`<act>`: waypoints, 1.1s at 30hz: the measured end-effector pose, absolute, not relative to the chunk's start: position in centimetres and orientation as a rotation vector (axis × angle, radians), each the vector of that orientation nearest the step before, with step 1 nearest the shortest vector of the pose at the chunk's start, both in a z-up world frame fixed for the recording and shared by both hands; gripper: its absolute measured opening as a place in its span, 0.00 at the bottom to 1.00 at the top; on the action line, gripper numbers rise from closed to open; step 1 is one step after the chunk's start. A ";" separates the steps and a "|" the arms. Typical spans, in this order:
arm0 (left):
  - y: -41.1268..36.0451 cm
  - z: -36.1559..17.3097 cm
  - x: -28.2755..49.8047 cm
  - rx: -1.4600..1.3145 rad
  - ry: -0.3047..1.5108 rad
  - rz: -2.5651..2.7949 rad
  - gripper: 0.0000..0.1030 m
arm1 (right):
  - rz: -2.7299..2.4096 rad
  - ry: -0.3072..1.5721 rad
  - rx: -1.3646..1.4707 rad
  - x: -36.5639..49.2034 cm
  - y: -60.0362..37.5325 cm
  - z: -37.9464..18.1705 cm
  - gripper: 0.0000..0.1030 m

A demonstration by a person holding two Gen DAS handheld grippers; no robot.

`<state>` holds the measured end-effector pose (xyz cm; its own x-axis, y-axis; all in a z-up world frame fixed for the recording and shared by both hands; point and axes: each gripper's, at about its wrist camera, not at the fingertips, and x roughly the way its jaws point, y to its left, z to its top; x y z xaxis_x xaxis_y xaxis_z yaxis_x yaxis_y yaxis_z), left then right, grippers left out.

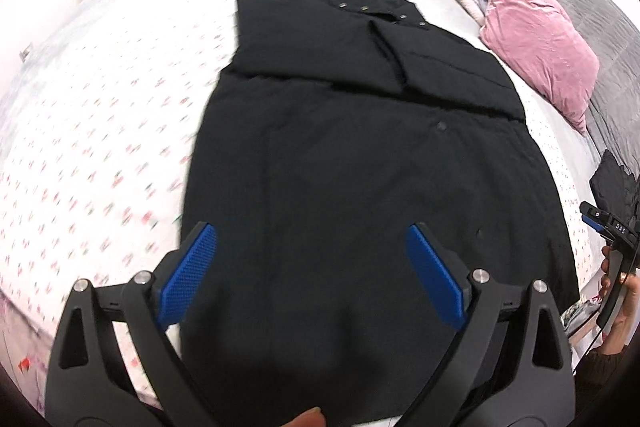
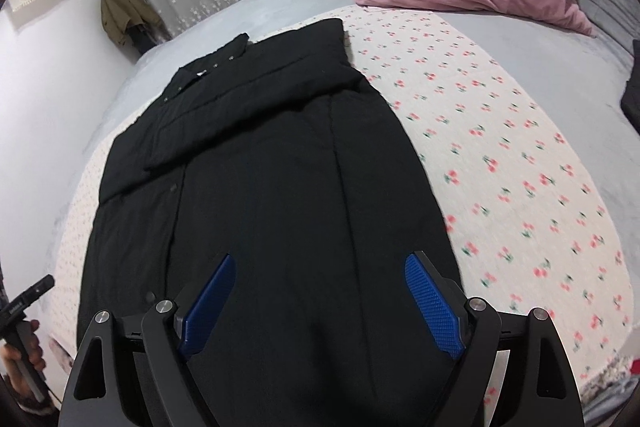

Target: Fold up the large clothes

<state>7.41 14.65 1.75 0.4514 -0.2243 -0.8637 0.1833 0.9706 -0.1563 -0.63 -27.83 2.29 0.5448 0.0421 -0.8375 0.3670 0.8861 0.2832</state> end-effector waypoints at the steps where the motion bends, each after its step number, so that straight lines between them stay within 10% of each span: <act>1: 15.3 1.6 7.0 -0.045 1.079 -0.245 0.93 | -0.204 0.986 0.460 -1.0 -27.9 2.2 0.86; 33: 19.7 -8.2 2.7 -0.067 1.316 -0.332 0.99 | -0.233 1.174 0.312 -5.6 -28.4 -5.7 1.00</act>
